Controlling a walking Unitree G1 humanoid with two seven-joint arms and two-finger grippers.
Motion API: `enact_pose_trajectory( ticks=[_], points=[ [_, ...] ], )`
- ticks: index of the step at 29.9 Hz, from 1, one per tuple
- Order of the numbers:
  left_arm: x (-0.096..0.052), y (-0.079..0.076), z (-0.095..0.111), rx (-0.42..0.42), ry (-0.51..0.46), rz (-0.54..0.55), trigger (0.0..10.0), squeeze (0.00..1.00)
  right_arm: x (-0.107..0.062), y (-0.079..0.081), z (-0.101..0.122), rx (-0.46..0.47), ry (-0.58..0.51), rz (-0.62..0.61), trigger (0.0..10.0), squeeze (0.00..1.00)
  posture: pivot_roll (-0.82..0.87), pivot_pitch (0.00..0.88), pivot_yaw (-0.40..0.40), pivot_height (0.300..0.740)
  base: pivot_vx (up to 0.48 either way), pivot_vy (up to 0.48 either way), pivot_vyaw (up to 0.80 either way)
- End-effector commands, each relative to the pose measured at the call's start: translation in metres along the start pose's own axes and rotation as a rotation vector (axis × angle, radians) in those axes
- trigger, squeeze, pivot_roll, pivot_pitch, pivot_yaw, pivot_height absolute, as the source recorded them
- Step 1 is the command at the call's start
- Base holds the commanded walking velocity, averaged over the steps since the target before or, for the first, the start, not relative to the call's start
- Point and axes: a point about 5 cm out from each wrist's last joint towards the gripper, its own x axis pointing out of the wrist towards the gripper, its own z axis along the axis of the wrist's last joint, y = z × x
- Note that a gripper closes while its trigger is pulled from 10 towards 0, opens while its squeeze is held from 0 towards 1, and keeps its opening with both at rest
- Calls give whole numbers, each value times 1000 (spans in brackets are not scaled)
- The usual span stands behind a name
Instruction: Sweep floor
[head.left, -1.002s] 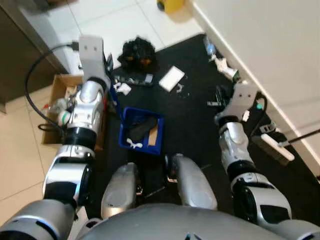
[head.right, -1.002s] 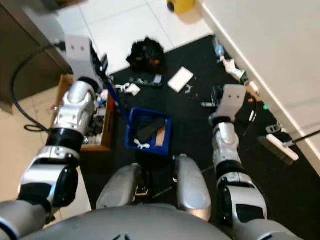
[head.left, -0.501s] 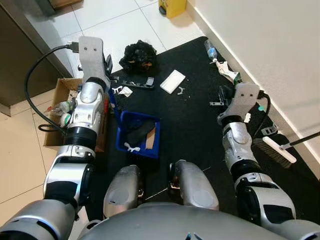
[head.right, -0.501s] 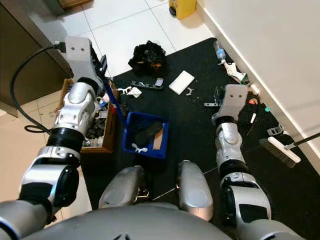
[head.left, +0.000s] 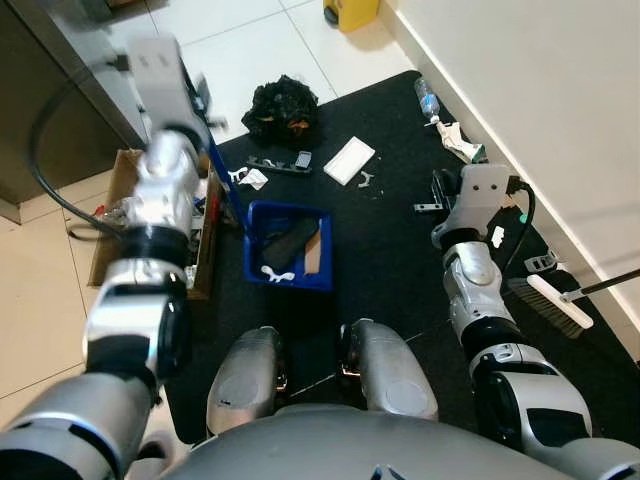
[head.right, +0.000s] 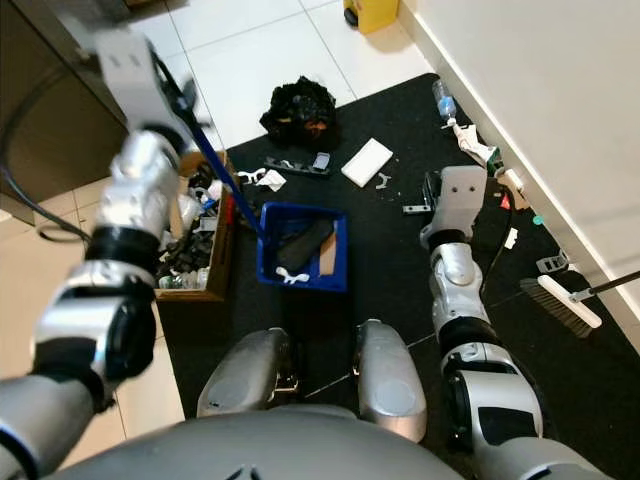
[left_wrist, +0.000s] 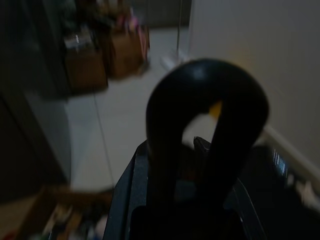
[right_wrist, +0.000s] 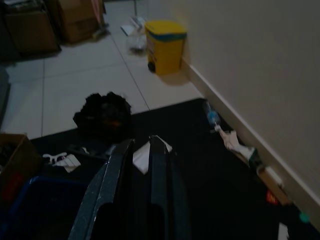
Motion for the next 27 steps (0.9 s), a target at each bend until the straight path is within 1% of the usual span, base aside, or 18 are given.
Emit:
enact_pose_trajectory(
  ticks=[1, 3, 5, 6, 7, 8, 10, 11, 12, 14, 16, 19, 23, 25, 27],
  points=[
    [3, 6, 18, -21, -65, 13, 10000, 0, 4, 3, 8, -10, -35, 19, 10000, 0, 53, 0, 50, 740, 0, 0, 0],
    [9, 10, 39, -42, -112, 20, 10000, 0, 9, 3, 17, -29, -75, 29, 10000, 0, 53, 0, 52, 740, 0, 0, 0],
    [9, 10, 39, -42, -112, 20, 10000, 0, 9, 3, 17, -29, -75, 29, 10000, 0, 53, 0, 52, 740, 0, 0, 0],
    [10, 11, 46, -49, -129, 21, 10000, 0, 10, 3, 20, -34, -87, 31, 10000, 0, 54, 0, 53, 740, 0, 0, 0],
    [12, 11, 62, -49, -173, 16, 10000, 0, 13, 2, 27, -28, -112, 24, 10000, 0, 56, 0, 55, 740, 0, 0, 0],
    [12, 11, 62, -49, -173, 16, 10000, 0, 13, 2, 27, -28, -112, 24, 10000, 0, 56, 0, 55, 740, 0, 0, 0],
    [13, 11, 74, -49, -211, 11, 10000, 0, 15, 2, 31, -15, -130, 15, 10000, 0, 56, 0, 55, 740, 0, 0, 0],
    [13, 11, 74, -49, -211, 11, 10000, 0, 15, 2, 31, -15, -130, 15, 10000, 0, 56, 0, 55, 740, 0, 0, 0],
    [13, 11, 82, -53, -236, 11, 10000, 0, 16, 2, 34, 1, -147, 8, 10000, 0, 56, 0, 55, 740, 0, 0, 0],
    [13, 14, 95, -54, -272, 16, 10000, 0, 18, 2, 40, 36, -179, 1, 10000, 0, 56, 0, 55, 740, 0, 0, 0],
    [11, 18, 105, -61, -293, 24, 10000, 0, 19, 3, 46, 42, -201, -1, 10000, 0, 68, 0, 57, 740, 0, 0, 0],
    [8, 21, 112, -66, -298, 29, 10000, 0, 22, 4, 54, 39, -229, 1, 10000, 0, 68, 0, 57, 740, 0, 0, 0],
    [7, 23, 116, -67, -297, 35, 10000, 0, 24, 4, 60, 36, -251, 6, 10000, 0, 68, 0, 57, 740, 0, 0, 0],
    [5, 28, 122, -67, -311, 54, 10000, 0, 26, 5, 67, 28, -275, 12, 10000, 0, 82, 0, 50, 740, 0, 0, 0],
    [4, 30, 124, -67, -316, 62, 10000, 0, 27, 5, 69, 18, -279, 15, 10000, 0, 84, 0, 48, 740, 0, 0, 0]
  ],
)
